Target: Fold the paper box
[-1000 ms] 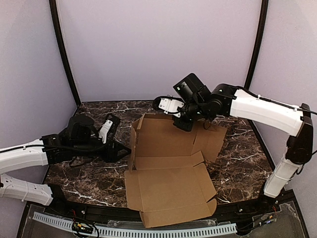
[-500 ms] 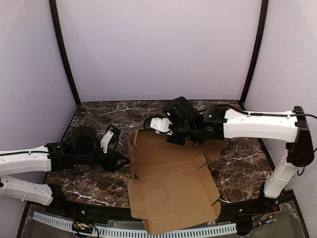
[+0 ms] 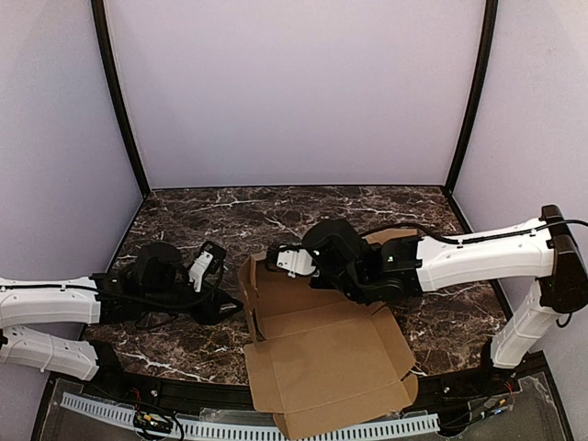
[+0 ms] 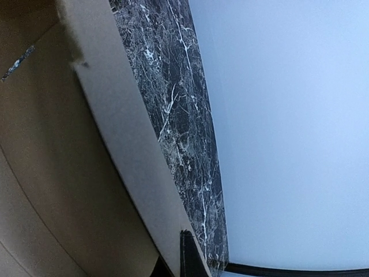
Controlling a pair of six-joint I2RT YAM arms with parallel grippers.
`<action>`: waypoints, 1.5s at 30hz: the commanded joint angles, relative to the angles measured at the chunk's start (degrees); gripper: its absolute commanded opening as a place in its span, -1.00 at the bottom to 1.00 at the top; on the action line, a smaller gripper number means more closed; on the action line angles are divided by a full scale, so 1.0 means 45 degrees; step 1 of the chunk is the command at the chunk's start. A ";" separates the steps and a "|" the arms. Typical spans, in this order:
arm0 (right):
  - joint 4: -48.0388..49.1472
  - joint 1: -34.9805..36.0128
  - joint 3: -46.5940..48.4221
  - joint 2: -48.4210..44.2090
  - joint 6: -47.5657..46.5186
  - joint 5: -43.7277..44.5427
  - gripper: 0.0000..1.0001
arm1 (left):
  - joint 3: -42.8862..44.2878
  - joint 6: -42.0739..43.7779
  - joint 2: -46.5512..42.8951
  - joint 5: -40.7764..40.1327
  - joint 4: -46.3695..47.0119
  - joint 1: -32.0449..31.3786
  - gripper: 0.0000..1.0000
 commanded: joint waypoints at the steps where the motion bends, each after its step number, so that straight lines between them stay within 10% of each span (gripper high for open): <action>1: 0.2171 0.0489 -0.0731 -0.0227 -0.1055 0.1072 -1.00 | -0.0251 0.0122 0.0033 0.0617 0.0576 0.0013 0.03; 13: 0.5431 0.1559 -0.2440 -0.0566 -0.2715 0.2330 -1.00 | -0.0163 -0.0062 0.0546 0.1381 0.1020 -0.0009 0.04; 31: 1.7052 0.2586 -0.5109 0.1283 -0.9575 0.5226 -1.00 | -0.0643 -0.0854 -0.0090 -0.0425 0.1220 -0.1627 0.37; 45: 1.6242 0.2875 -0.4930 0.1928 -0.8946 0.5395 -1.00 | -0.0225 -0.0339 0.1153 -0.4001 0.1752 -0.1929 0.34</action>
